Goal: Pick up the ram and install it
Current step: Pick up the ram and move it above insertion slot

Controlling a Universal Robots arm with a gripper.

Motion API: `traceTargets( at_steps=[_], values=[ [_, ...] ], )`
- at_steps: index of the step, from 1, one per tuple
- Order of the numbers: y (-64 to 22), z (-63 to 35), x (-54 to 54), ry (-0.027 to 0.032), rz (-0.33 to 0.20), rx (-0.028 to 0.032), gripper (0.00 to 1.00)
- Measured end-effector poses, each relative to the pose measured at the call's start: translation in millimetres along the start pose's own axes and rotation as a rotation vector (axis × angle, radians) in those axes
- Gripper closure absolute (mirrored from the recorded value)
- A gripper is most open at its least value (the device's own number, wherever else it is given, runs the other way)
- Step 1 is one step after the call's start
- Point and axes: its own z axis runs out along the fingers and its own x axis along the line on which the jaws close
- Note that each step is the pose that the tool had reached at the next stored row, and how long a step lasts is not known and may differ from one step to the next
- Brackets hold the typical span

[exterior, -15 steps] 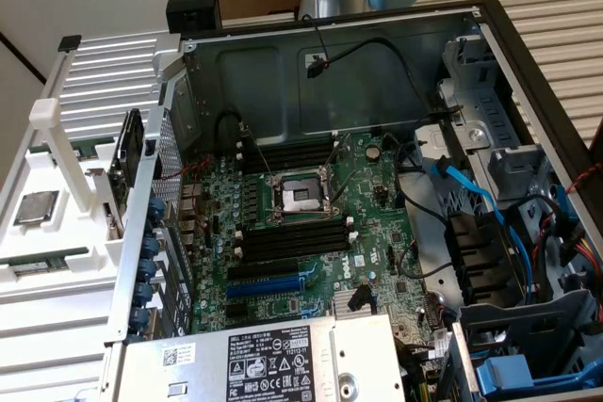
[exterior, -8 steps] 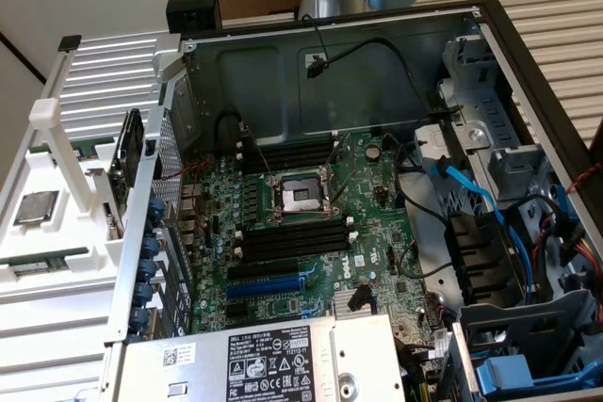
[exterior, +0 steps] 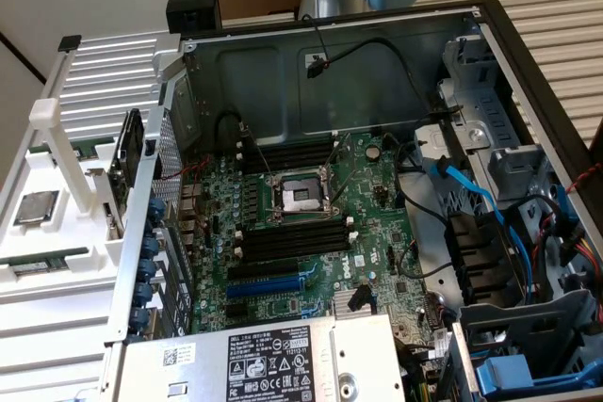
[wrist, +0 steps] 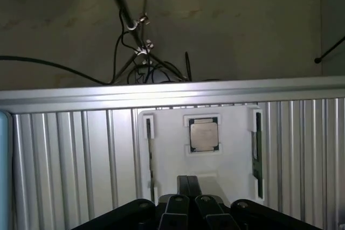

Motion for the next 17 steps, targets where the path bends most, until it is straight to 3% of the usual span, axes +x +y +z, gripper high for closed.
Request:
traceTargets(
  at_steps=[17],
  values=[
    [1.1,30.5,2.4,-0.0031,0.000,-0.0018,0.90]
  ],
)
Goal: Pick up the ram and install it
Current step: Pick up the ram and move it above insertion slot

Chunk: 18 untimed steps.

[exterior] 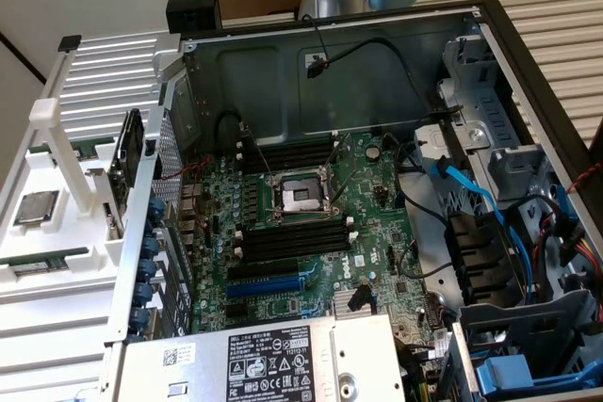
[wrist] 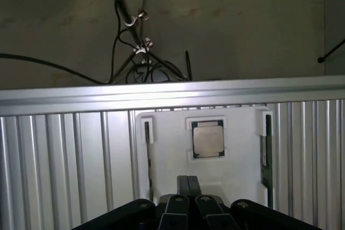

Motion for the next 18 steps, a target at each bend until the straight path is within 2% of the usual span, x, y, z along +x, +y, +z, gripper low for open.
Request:
traceTargets(
  at_steps=[3,5,8,12,17,18],
  values=[
    [0.1,3.4,0.2,-0.0021,0.000,-0.0064,0.90],
    [0.6,6.5,0.4,-0.0041,0.001,-0.0078,0.90],
    [7.6,11.1,2.3,-0.0139,0.001,-0.0085,0.90],
    [9.9,14.7,6.4,-0.0206,0.005,-0.0114,0.90],
    [9.1,18.4,19.1,-0.0296,0.008,-0.0256,0.90],
    [8.2,20.1,23.3,-0.0306,0.009,-0.0340,0.90]
  ],
)
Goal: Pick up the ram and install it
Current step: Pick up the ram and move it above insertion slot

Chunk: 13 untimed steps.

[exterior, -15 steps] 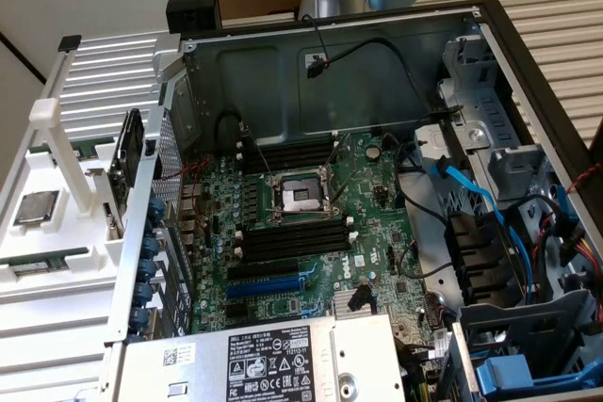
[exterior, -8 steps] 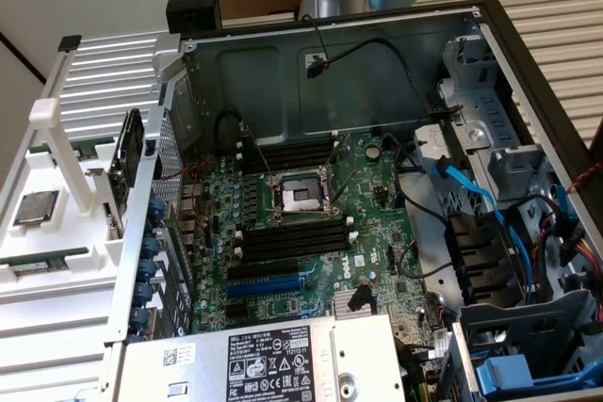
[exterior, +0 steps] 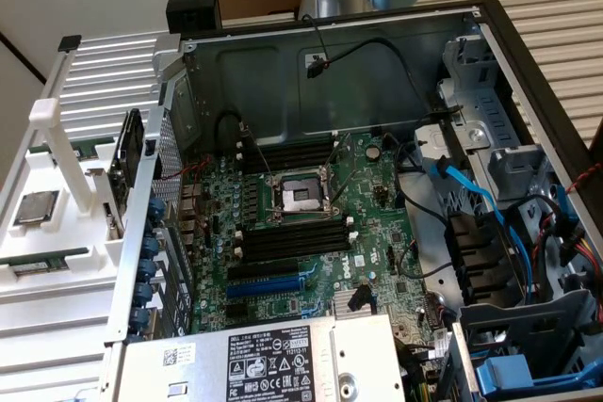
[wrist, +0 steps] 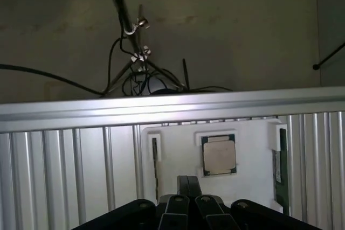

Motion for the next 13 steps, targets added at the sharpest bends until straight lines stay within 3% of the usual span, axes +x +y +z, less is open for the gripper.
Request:
traceTargets(
  at_steps=[3,5,7,13],
  values=[
    [-2.9,1.8,5.4,0.0010,0.002,-0.0192,0.90],
    [-6.9,3.7,7.4,0.0015,0.003,-0.0274,0.90],
    [-12.6,6.5,8.7,0.0018,0.003,-0.0305,0.90],
    [-19.9,17.4,9.3,0.0020,0.003,-0.0307,0.90]
  ],
)
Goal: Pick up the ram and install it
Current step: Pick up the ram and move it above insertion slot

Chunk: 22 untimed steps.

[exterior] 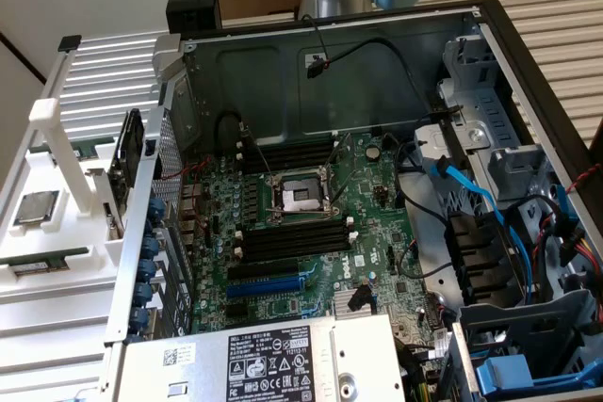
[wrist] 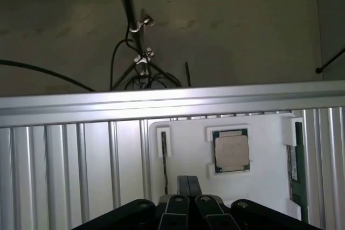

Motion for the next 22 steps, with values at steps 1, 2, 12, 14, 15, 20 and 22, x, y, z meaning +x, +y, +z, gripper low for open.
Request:
traceTargets(
  at_steps=[1,2,12,14,15,20,22],
  values=[
    [-1.2,3.6,0.3,0.0003,0.000,0.0002,0.90],
    [-1.6,5.2,0.4,0.0005,0.000,0.0004,0.90],
    [-5.2,20.5,1.6,0.0011,0.017,0.0210,0.90],
    [-5.9,23.3,1.9,0.0008,0.020,0.0242,0.90],
    [-6.2,24.5,1.9,0.0008,0.021,0.0262,0.90],
    [-7.0,31.7,2.7,-0.0003,0.027,0.0423,0.90],
    [-7.6,35.3,3.5,-0.0004,0.030,0.0442,0.90]
  ],
)
